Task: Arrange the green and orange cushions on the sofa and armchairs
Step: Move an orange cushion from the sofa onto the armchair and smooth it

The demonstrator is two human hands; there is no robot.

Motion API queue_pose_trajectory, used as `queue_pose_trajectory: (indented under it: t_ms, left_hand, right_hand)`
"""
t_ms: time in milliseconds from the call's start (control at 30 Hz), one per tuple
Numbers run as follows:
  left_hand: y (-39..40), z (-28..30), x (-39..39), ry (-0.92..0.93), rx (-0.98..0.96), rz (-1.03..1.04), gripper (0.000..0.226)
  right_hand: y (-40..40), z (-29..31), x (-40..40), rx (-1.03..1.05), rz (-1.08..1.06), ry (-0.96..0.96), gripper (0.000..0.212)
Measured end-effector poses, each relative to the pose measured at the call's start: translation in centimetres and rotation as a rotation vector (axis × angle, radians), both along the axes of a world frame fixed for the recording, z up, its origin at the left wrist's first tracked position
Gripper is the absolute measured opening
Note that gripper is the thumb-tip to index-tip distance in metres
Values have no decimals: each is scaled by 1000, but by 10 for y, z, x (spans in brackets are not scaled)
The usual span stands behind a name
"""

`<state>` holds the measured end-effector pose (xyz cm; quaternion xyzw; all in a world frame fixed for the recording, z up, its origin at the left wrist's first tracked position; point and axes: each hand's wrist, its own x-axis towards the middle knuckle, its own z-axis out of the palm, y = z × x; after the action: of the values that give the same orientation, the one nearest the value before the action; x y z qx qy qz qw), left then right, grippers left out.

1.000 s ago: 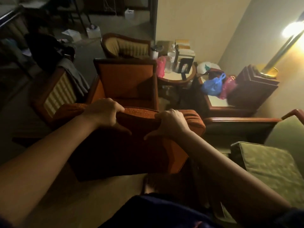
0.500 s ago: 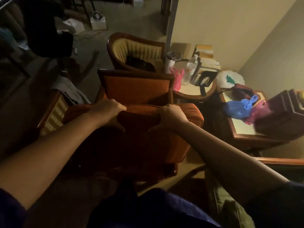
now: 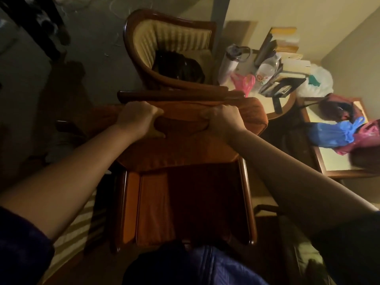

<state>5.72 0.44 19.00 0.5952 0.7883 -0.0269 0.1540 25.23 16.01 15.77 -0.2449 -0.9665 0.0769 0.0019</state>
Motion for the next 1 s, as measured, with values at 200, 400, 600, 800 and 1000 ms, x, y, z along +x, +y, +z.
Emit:
queue_pose_trajectory:
  t_ms: [200,400,600,800,1000]
  left_hand:
    - [53,-65,-44,34,72,-56,39]
    - [109,-159,-62,17,54,-105,31]
    - [102,-244,-50,73,-40,130,72]
    - [100,-242,-51,194,-51,138,83]
    - [47,-238,-14,91,-50,208,99]
  right_hand:
    - [51,-63,-37,65,-40,98,39]
    - [81,-161,-40,-64,-187,-35,50]
    - [74,-227,-59,-34,-262,-200,72]
    - [82,-218,-53,-25,-251,-205,78]
    - [53,-170,5,-152,-303,-73,84]
